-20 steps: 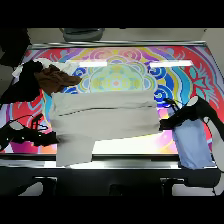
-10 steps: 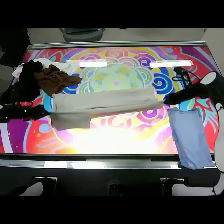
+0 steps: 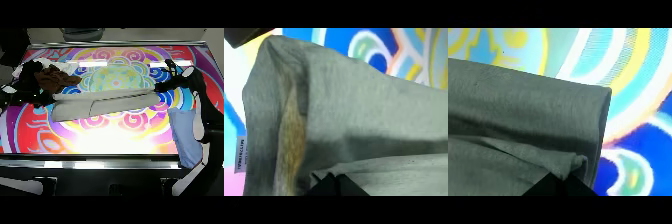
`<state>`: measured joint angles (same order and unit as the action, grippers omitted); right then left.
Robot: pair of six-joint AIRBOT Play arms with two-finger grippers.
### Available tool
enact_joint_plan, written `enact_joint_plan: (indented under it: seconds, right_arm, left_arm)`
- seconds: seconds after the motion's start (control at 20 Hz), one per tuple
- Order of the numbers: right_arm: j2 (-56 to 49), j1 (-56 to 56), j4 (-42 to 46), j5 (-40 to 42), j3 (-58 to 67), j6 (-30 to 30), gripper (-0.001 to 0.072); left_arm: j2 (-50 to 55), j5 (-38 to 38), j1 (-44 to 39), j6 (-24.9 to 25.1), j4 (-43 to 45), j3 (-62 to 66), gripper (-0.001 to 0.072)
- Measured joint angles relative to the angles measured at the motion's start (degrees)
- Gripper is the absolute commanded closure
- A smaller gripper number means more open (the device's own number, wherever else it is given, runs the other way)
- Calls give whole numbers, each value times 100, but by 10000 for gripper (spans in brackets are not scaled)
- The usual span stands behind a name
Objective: Fold the shirts.
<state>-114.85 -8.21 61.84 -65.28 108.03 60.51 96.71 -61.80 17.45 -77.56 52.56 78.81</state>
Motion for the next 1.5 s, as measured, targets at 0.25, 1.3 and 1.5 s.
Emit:
enact_joint_plan:
  seconds: [0.25, 1.3, 1.5]
  right_arm:
    - [-262, -4, -184, -94, 164, 107, 133]
    - [-664, -304, -1097, -1434, 201, 1008, 668]
    - [227, -260, -1360, -1615, 210, 612, 668]
  left_arm:
    - [407, 2, -76, 68, -46, 243, 117]
    - [-1215, -614, -1113, 404, -74, 1064, 681]
    - [-1132, -350, -1878, 146, -247, 610, 682]
